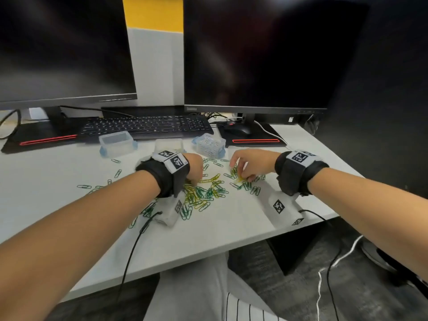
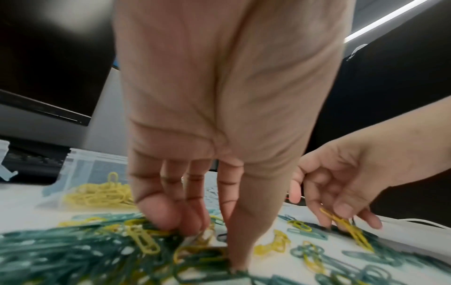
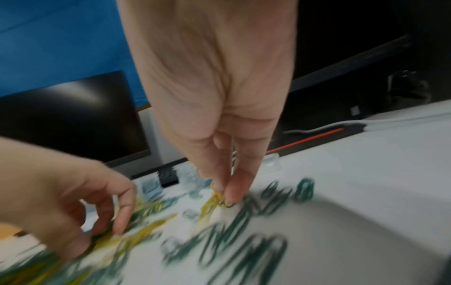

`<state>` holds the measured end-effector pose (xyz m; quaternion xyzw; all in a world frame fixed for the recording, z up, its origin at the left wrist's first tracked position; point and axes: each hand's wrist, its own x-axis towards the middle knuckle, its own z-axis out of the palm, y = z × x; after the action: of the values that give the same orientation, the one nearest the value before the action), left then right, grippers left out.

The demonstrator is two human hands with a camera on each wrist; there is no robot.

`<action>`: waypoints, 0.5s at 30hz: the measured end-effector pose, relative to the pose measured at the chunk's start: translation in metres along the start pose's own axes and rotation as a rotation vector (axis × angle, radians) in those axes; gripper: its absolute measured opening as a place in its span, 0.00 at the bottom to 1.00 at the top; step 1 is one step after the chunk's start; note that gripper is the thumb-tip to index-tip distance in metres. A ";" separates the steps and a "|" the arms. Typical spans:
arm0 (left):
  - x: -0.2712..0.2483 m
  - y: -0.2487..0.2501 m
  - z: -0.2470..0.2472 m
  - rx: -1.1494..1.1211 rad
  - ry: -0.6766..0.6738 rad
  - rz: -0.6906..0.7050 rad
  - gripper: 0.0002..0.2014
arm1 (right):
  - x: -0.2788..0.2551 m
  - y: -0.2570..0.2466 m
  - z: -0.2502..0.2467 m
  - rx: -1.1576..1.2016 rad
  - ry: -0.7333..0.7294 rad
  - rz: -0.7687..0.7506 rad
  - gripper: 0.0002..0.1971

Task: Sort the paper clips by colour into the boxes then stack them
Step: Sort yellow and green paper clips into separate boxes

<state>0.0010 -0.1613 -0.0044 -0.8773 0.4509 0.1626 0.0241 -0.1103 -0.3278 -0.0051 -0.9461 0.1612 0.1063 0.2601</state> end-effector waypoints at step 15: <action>0.046 0.030 0.004 -0.048 0.086 0.015 0.08 | 0.006 0.005 -0.002 -0.410 0.001 -0.080 0.07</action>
<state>0.0007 -0.2143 -0.0186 -0.8804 0.4542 0.1355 -0.0176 -0.1063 -0.3347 -0.0077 -0.9849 0.0986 0.1261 0.0663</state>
